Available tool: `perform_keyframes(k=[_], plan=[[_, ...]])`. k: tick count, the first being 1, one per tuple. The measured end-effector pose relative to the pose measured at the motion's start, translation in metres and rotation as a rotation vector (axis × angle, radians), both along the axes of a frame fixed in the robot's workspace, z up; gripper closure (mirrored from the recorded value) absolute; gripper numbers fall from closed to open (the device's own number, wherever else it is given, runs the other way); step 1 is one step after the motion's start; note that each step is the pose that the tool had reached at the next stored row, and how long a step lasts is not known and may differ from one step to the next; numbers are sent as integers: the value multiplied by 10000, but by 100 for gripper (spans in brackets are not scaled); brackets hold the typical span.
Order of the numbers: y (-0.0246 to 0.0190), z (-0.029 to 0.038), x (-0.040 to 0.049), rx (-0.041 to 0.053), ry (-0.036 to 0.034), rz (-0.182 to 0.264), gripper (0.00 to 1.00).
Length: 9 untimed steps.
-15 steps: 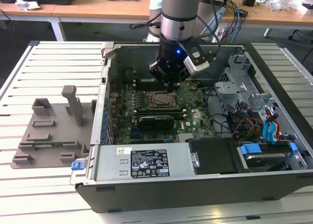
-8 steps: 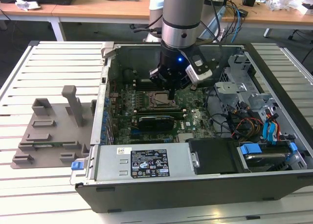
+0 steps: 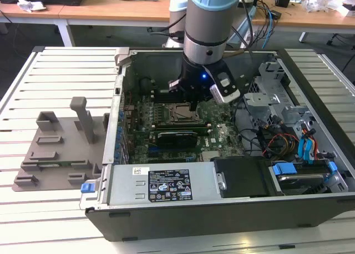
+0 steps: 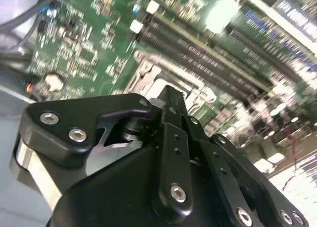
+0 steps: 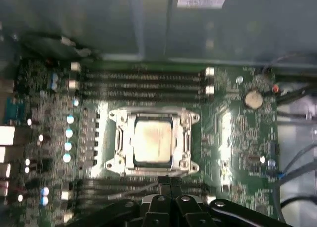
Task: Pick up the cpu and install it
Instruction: 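Install the second cpu locking lever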
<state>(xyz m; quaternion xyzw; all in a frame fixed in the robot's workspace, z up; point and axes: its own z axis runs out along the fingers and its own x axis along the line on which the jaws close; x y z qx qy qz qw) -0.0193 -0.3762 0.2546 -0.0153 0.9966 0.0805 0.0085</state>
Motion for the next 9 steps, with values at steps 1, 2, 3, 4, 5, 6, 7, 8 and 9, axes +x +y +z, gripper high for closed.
perform_keyframes(k=[1,2,3,4,5,6,7,8,9], plan=[[0,0,0,250,0,0,89],[-1,0,0,680,0,0,89],[-1,0,0,804,1,0,89],[0,-2,-1,820,-1,-1,89],[0,-10,0,824,0,-1,89],[-1,-14,-1,825,0,-1,89],[-1,-22,0,827,0,0,89],[-1,-38,0,828,0,0,89],[-1,-45,0,828,0,-1,89]])
